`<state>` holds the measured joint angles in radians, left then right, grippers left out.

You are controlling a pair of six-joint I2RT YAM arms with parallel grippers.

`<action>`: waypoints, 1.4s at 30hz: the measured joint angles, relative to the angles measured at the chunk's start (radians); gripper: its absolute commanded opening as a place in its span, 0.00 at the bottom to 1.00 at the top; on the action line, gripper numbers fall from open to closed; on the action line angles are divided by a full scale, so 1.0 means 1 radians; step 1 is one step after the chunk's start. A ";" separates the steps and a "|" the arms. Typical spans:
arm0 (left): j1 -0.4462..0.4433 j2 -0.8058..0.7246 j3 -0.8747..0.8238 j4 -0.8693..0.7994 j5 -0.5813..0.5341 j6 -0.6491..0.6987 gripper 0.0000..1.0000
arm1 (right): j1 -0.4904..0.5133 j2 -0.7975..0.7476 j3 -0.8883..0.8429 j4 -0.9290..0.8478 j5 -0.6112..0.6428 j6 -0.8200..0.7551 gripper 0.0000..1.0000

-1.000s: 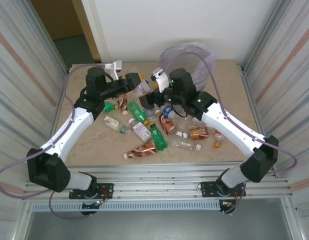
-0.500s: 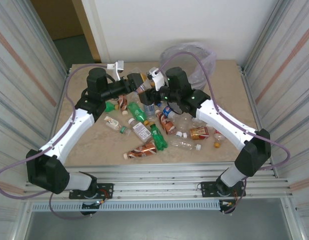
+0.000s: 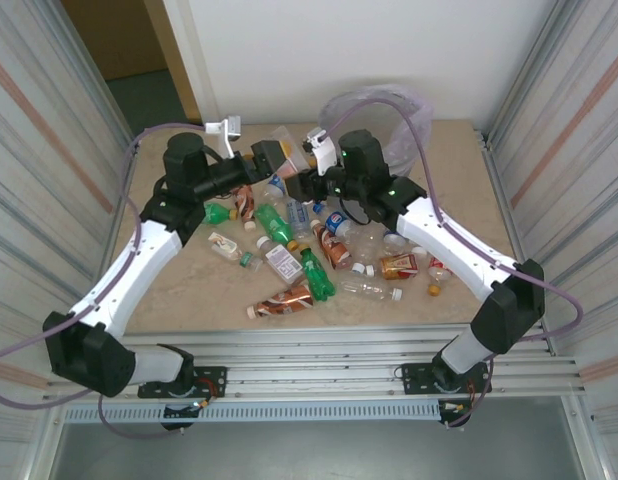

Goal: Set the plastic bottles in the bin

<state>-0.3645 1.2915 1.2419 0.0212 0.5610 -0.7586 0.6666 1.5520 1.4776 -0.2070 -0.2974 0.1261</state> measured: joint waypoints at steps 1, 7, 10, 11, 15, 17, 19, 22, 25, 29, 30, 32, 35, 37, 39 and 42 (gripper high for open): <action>0.005 -0.023 0.000 -0.006 -0.010 0.012 0.99 | -0.007 -0.008 0.000 -0.003 0.011 0.001 0.17; 0.017 -0.200 -0.027 -0.029 -0.146 0.108 0.99 | -0.082 -0.029 0.061 -0.068 0.080 0.016 0.15; 0.019 -0.280 -0.068 -0.055 -0.231 0.156 0.99 | -0.145 -0.029 0.115 -0.094 0.101 0.034 0.15; 0.022 -0.298 -0.082 -0.067 -0.256 0.171 0.99 | -0.166 -0.029 0.131 -0.100 0.104 0.043 0.15; 0.037 -0.331 -0.127 -0.130 -0.346 0.219 0.99 | -0.261 -0.007 0.219 -0.140 0.115 0.066 0.16; 0.045 -0.331 -0.140 -0.161 -0.379 0.237 0.99 | -0.300 0.019 0.264 -0.148 0.114 0.076 0.16; 0.051 -0.332 -0.153 -0.186 -0.404 0.249 0.99 | -0.333 0.053 0.305 -0.161 0.114 0.077 0.16; 0.059 -0.338 -0.168 -0.210 -0.425 0.260 0.99 | -0.364 0.118 0.357 -0.187 0.114 0.076 0.18; 0.070 -0.344 -0.178 -0.222 -0.434 0.265 0.99 | -0.381 0.192 0.407 -0.226 0.114 0.075 0.19; 0.077 -0.344 -0.187 -0.230 -0.440 0.265 0.99 | -0.389 0.290 0.486 -0.295 0.122 0.064 0.20; 0.077 -0.344 -0.190 -0.231 -0.443 0.265 0.99 | -0.389 0.309 0.502 -0.313 0.125 0.056 0.21; 0.078 -0.344 -0.192 -0.235 -0.444 0.265 0.99 | -0.389 0.330 0.513 -0.341 0.138 0.044 0.22; 0.082 -0.344 -0.193 -0.235 -0.448 0.266 0.99 | -0.390 0.340 0.513 -0.386 0.150 0.029 0.26; 0.089 -0.344 -0.195 -0.234 -0.452 0.265 0.99 | -0.393 0.340 0.512 -0.403 0.156 0.019 0.31; 0.091 -0.344 -0.197 -0.234 -0.456 0.265 0.99 | -0.398 0.338 0.500 -0.404 0.164 0.015 0.34; 0.095 -0.343 -0.201 -0.235 -0.458 0.265 0.99 | -0.411 0.337 0.467 -0.407 0.167 0.011 0.40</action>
<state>-0.2699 0.9489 1.0409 -0.2134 0.1028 -0.4934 0.2554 1.8893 1.9442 -0.6136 -0.1299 0.1371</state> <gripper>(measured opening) 0.987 0.465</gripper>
